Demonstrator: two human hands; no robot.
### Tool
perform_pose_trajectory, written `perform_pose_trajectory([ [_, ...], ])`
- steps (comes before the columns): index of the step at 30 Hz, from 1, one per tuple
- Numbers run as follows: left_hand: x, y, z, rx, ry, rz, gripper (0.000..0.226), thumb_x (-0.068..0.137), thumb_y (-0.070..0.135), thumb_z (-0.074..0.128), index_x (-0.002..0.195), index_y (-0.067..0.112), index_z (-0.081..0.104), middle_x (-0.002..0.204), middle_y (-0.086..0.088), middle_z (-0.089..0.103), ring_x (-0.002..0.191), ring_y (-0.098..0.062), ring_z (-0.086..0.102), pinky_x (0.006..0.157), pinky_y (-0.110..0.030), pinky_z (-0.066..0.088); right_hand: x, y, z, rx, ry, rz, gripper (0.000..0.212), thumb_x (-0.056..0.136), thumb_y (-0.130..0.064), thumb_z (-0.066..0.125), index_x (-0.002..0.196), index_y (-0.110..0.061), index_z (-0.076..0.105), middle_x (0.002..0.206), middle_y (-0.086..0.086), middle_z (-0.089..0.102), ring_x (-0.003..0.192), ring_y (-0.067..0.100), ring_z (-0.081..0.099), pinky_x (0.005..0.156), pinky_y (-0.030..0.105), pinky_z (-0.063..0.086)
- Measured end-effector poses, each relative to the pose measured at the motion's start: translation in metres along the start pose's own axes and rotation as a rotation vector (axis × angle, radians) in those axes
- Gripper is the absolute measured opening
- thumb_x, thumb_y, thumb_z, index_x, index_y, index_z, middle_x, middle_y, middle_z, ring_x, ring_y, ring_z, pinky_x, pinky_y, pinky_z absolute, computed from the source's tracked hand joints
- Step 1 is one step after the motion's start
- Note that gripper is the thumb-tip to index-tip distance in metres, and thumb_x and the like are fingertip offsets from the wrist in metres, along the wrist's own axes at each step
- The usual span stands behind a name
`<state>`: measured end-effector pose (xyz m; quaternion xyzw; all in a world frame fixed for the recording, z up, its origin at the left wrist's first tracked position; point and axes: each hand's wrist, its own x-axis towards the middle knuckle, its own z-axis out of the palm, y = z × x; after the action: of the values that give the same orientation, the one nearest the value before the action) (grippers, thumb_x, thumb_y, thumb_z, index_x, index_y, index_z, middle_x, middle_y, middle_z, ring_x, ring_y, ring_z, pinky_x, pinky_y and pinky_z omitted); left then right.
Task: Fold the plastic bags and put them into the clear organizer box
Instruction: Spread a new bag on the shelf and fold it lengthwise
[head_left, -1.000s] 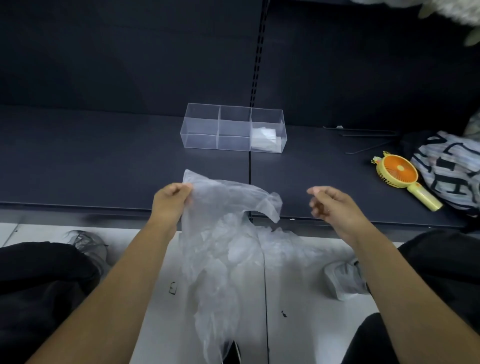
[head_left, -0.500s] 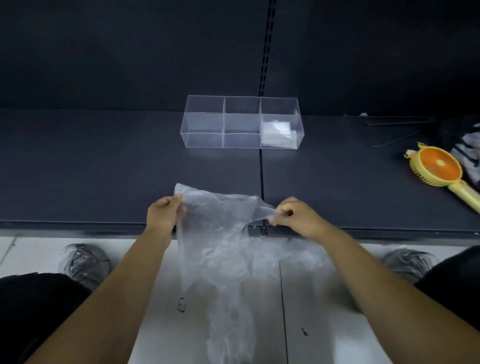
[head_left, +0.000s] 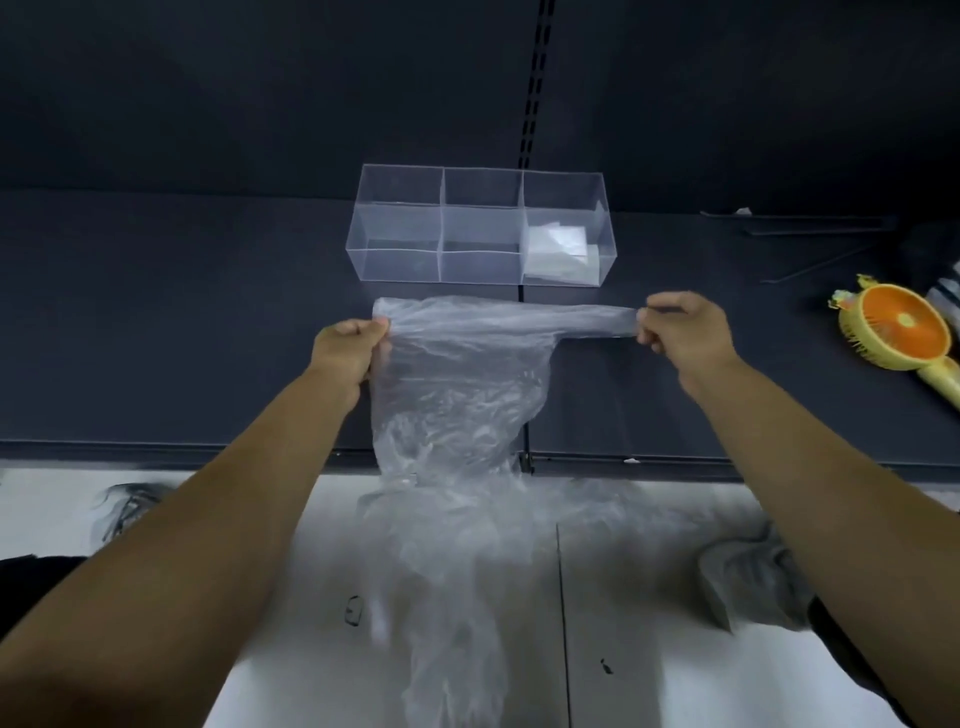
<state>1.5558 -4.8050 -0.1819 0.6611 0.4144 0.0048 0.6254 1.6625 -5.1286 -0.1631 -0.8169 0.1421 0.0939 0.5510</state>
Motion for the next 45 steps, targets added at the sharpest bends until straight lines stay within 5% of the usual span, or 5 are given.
perform_pose_trajectory([
  [12, -0.074, -0.06, -0.04, -0.193, -0.187, -0.391, 0.042, 0.093, 0.05, 0.052, 0.096, 0.01, 0.066, 0.094, -0.008, 0.071, 0.086, -0.024, 0.066, 0.071, -0.037, 0.054, -0.154, 0.053, 0.035, -0.176, -0.753, -0.025, 0.023, 0.084, -0.04, 0.069, 0.106, -0.035, 0.065, 0.073, -0.007, 0.049, 0.061, 0.004, 0.047, 0.062, 0.017, 0.042],
  [24, -0.1, -0.067, -0.021, -0.594, -0.14, -0.466, 0.015, 0.096, 0.013, 0.056, 0.083, 0.006, 0.06, 0.059, -0.003, 0.064, 0.056, -0.01, 0.061, 0.046, -0.016, 0.051, -0.147, 0.049, 0.022, -0.226, -0.637, -0.039, 0.017, 0.088, -0.025, 0.067, 0.073, -0.019, 0.062, 0.076, -0.004, 0.051, 0.069, 0.008, 0.049, 0.066, 0.02, 0.042],
  [34, -0.132, -0.069, -0.005, -0.365, -0.51, -0.573, 0.083, 0.056, 0.053, 0.083, 0.118, 0.008, 0.054, 0.12, -0.015, 0.057, 0.102, -0.034, 0.066, 0.079, -0.05, 0.058, -0.133, 0.049, 0.0, -0.215, -0.697, 0.01, 0.021, 0.094, -0.022, 0.059, 0.076, -0.012, 0.058, 0.075, 0.002, 0.056, 0.074, 0.012, 0.054, 0.072, 0.026, 0.043],
  [39, -0.131, -0.074, 0.007, -0.411, -0.238, -0.555, 0.014, 0.089, 0.015, 0.067, 0.096, 0.005, 0.06, 0.083, -0.012, 0.065, 0.047, -0.014, 0.066, 0.044, -0.021, 0.053, -0.134, 0.053, 0.0, -0.188, -0.737, 0.028, 0.021, 0.093, -0.023, 0.059, 0.074, -0.015, 0.058, 0.076, 0.0, 0.06, 0.081, 0.015, 0.058, 0.074, 0.026, 0.044],
  [45, -0.093, -0.068, -0.02, -0.287, -0.013, -0.469, 0.024, 0.084, 0.027, 0.072, 0.077, 0.013, 0.055, 0.041, -0.001, 0.044, 0.045, -0.009, 0.039, 0.031, -0.011, 0.032, -0.107, 0.047, -0.037, -0.142, -0.714, 0.11, 0.03, 0.076, -0.043, 0.07, 0.07, -0.018, 0.054, 0.066, -0.004, 0.047, 0.065, 0.006, 0.052, 0.073, 0.026, 0.044],
])
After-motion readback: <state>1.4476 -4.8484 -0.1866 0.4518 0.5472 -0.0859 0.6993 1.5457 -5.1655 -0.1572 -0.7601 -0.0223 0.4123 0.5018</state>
